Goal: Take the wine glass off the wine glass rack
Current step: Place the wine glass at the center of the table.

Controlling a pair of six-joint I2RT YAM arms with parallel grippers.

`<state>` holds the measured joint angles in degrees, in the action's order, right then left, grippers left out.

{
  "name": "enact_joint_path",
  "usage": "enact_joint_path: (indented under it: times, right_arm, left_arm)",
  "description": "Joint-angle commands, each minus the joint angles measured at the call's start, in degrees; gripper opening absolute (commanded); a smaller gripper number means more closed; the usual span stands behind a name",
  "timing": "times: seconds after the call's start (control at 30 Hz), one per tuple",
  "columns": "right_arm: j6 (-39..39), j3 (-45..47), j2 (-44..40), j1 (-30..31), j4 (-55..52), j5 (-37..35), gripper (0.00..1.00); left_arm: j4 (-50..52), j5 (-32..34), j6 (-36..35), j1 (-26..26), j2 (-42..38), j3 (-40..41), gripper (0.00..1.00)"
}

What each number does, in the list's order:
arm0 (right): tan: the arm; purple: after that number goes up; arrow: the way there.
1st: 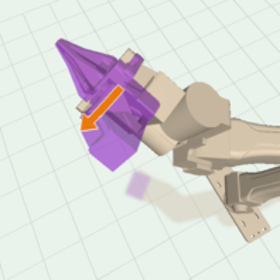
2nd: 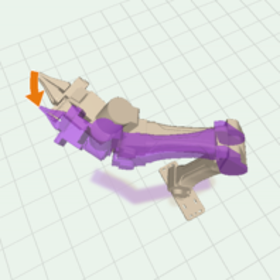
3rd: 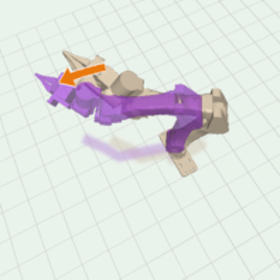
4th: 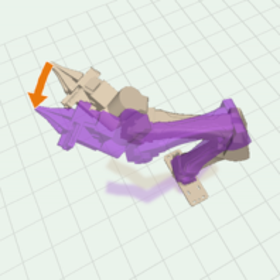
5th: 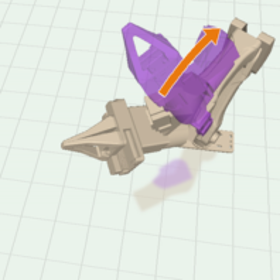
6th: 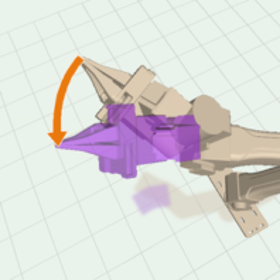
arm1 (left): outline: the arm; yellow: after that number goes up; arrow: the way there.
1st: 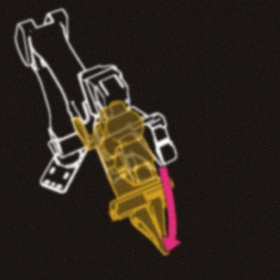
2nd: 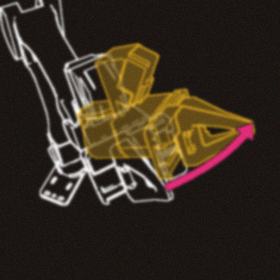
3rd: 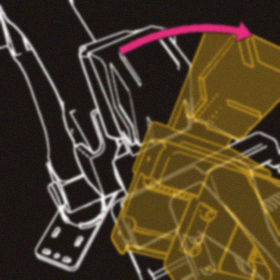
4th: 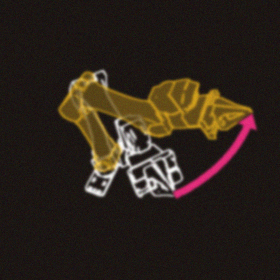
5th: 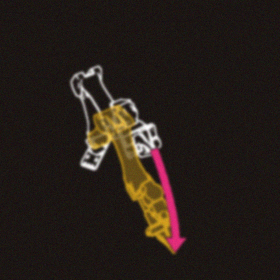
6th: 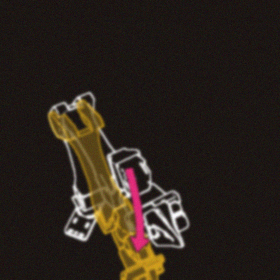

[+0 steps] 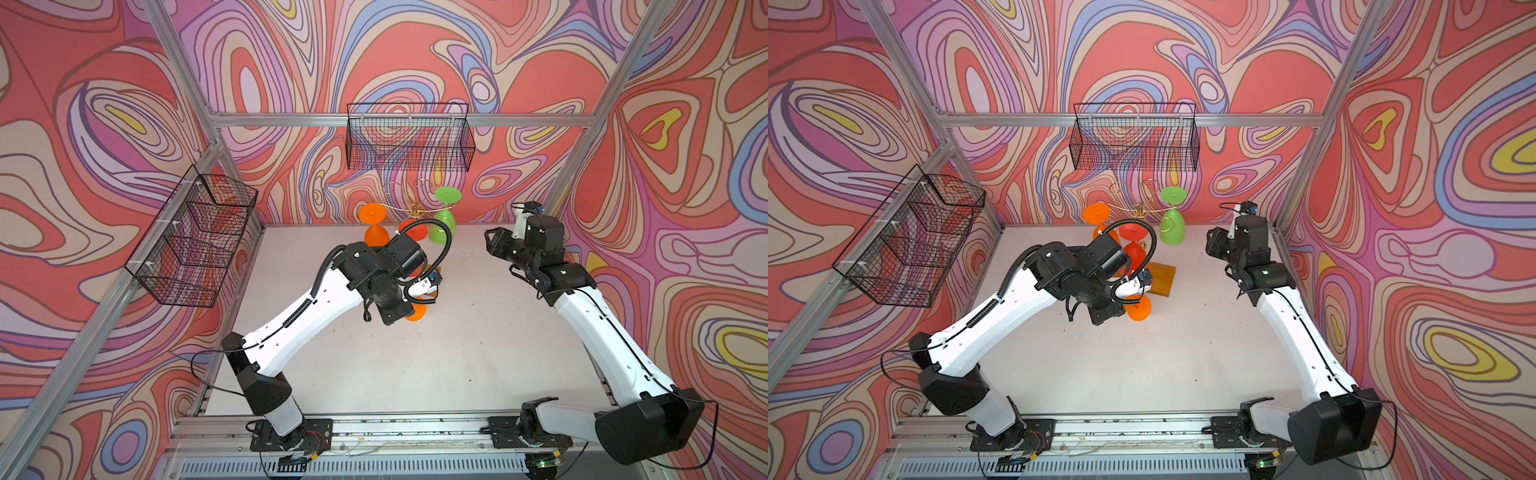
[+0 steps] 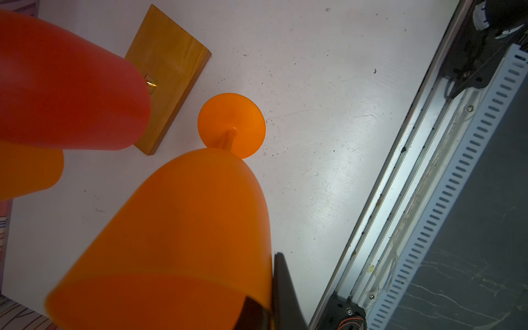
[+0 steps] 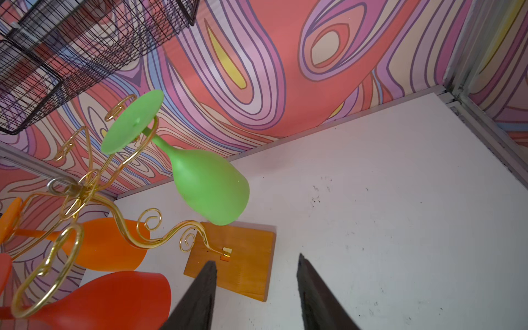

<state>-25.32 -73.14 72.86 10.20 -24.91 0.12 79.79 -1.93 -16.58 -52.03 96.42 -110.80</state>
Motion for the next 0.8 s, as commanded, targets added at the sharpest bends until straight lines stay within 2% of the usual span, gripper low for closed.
enact_joint_path:
  times: [0.0, 0.17, 0.43, 0.77]
  right_arm:
    - [1.0, 0.7, -0.3, 0.0, -1.0, -1.7, 0.48]
    - [1.2, 0.3, 0.1, 0.0, -1.5, -2.7, 0.48]
    - [1.9, -0.1, 1.0, 0.0, -3.2, -5.9, 0.48]
    - [2.0, 0.5, 1.6, 0.0, -3.1, -6.6, 0.47]
  left_arm:
    - [3.9, 1.5, -1.8, -1.9, 2.4, -1.5, 0.00]
    - [5.8, 2.0, -2.3, -5.4, 7.7, -4.0, 0.00]
    - [9.0, 7.9, -1.6, -7.6, 16.6, -7.1, 0.00]
    - [11.9, 5.2, -3.2, -8.2, 19.0, -8.0, 0.00]
